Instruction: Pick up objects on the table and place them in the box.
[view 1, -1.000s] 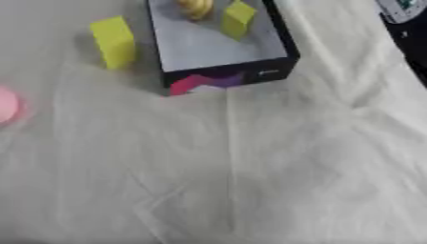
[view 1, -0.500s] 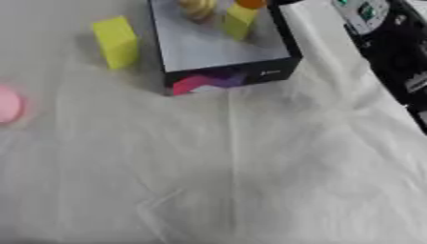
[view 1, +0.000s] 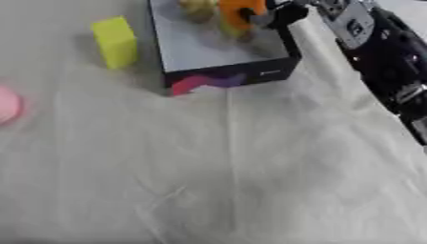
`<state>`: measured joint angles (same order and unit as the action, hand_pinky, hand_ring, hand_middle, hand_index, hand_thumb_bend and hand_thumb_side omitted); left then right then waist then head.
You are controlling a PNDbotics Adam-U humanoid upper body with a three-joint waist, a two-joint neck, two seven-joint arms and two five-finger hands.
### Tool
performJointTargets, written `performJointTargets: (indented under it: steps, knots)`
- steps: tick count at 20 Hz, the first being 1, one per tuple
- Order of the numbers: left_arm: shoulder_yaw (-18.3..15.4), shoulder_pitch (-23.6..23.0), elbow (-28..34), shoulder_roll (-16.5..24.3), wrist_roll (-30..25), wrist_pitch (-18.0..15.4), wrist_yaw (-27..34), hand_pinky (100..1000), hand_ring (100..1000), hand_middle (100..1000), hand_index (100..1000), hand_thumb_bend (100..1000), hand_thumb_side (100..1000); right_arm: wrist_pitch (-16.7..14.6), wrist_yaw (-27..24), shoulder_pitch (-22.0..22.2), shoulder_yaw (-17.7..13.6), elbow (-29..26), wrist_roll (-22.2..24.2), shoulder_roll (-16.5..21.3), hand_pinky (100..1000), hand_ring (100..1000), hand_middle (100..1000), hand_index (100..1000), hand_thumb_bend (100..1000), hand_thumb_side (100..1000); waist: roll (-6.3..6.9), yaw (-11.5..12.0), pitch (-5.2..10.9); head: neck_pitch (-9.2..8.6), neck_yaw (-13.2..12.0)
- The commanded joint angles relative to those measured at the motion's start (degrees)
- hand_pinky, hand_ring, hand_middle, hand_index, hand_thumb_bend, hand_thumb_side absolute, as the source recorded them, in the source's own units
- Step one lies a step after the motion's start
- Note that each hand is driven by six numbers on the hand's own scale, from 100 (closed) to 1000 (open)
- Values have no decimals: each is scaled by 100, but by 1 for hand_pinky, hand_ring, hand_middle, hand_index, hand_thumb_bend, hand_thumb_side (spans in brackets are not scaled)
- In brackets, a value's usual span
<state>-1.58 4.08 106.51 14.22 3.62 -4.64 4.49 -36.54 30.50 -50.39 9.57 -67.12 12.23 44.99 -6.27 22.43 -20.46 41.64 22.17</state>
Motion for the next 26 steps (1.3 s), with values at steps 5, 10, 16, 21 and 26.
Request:
performJointTargets:
  steps: [5,10,16,21,26]
  knots:
    - [-50,-2,69,75,-12,7,-22,859,566,593,681,100,865,114,-335,-80,-210,-233,294,269,872,811,789,948,194,259,-32,-21,106,-52,-23]
    - [-51,-16,65,83,-24,12,-32,859,566,594,681,100,863,283,-872,-62,-312,-491,494,430,883,804,792,956,140,167,-20,-49,116,-28,-31]
    - [-62,-48,58,92,-22,12,-36,860,566,595,681,100,861,752,-1933,61,-556,-1125,672,657,890,778,773,959,100,100,-1,-113,155,-4,-68]
    - [-119,-83,54,76,26,12,-47,862,568,596,682,100,858,1455,-3810,645,-926,-2116,657,901,874,719,711,948,100,301,25,-291,203,36,-232]
    - [-205,-110,81,71,111,-11,-52,862,570,597,681,100,838,1829,-6023,1843,-1584,-3513,250,1240,880,726,715,931,100,474,89,-546,281,42,-499]
